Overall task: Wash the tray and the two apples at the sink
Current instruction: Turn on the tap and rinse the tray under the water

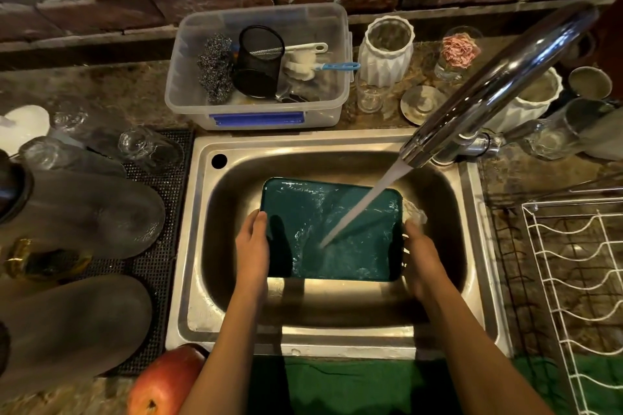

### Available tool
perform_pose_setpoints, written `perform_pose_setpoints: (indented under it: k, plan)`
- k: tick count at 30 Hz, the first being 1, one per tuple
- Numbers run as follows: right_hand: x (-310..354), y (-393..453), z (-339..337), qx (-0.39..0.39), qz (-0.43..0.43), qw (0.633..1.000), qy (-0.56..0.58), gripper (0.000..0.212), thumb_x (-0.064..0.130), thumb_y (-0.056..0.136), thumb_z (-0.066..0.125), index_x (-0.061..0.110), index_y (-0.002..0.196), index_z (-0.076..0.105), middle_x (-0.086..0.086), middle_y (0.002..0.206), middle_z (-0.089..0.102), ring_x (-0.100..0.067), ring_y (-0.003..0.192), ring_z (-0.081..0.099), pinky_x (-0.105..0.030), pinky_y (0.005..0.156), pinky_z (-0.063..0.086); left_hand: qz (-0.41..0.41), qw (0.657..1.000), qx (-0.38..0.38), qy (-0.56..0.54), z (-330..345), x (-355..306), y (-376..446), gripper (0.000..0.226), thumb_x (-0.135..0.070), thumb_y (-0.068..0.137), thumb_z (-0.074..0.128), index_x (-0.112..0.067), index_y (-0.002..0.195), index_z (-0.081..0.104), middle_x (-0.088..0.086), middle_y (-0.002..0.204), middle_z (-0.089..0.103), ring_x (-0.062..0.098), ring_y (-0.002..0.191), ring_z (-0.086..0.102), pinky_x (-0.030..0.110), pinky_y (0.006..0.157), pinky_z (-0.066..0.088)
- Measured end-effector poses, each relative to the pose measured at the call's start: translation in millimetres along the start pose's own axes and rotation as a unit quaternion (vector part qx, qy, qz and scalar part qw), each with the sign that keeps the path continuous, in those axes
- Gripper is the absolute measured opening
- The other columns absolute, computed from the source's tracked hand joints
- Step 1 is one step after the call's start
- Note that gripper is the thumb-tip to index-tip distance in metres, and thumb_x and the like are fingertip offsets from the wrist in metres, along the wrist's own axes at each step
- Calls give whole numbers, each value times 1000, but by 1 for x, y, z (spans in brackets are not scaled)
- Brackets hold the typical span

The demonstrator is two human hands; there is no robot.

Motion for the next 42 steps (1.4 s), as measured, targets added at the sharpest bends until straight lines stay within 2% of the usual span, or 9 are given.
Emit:
perform_pose_setpoints:
  k: [6,9,12,17,20,26,28,32,42]
  plan:
    - [11,-1,-6,6,-55,998,0,38,41,106,38,19,104,69,2,82,79,-8,66,75,-21,47,55,-52,998,-15,-30,-2,18,3,41,-38,102,47,-13,131,62,16,131,65,33,123,60,56,111,42]
    - [24,-3,-7,-16,-81,995,-51,36,40,103,44,16,104,70,-1,79,79,-12,67,75,-25,48,55,-110,993,-23,-32,2,24,0,44,-46,102,45,-14,124,65,14,118,68,30,108,65,49,99,53]
    - [36,-2,-6,-31,-89,991,-93,38,40,102,47,11,110,70,-12,99,77,-26,89,74,-39,71,61,-147,989,-2,-25,9,31,-4,41,-49,104,39,-19,111,65,9,109,70,22,92,66,34,73,54]
    - [44,4,-9,-50,-63,990,-116,32,41,100,49,14,96,66,-14,101,73,-32,93,70,-49,85,58,-158,987,5,22,11,35,-6,54,-53,103,36,-12,129,59,13,117,65,28,101,62,39,87,51]
    - [40,9,-14,-65,-33,991,-116,30,44,100,48,18,91,61,-11,97,70,-30,86,69,-38,67,57,-148,988,-10,49,13,30,-2,55,-52,101,37,-8,121,63,18,109,68,34,100,65,44,90,54]
    - [14,13,-22,-73,31,992,-97,47,43,101,45,6,128,55,-16,108,68,-31,91,66,-39,67,54,-74,994,-33,72,13,13,-2,41,-48,100,41,-15,116,60,19,124,64,39,114,61,56,103,48]
    - [9,10,-22,-67,41,995,-67,44,41,103,43,7,127,57,-15,108,67,-27,89,64,-36,64,50,-43,996,-32,66,14,6,-5,32,-43,102,43,-20,113,61,15,122,64,36,114,60,56,104,47]
    - [2,6,-21,-43,57,997,3,43,43,104,40,13,129,57,-12,121,66,-28,105,62,-45,85,52,18,999,-9,51,13,-5,-11,27,-36,103,45,-24,116,64,9,119,65,29,113,60,54,103,48]
    - [1,3,-20,-15,24,998,54,44,49,102,41,20,119,69,-7,107,78,-26,99,73,-39,70,57,29,999,-18,8,2,-14,-18,27,-40,101,48,-30,121,65,4,123,65,25,116,60,52,103,49]
Point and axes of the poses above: each hand's wrist, its own y-axis towards the middle knuckle, its own z-axis out of the palm, x = y × z, the point moved 3 cm from there along y, towards the middle knuckle
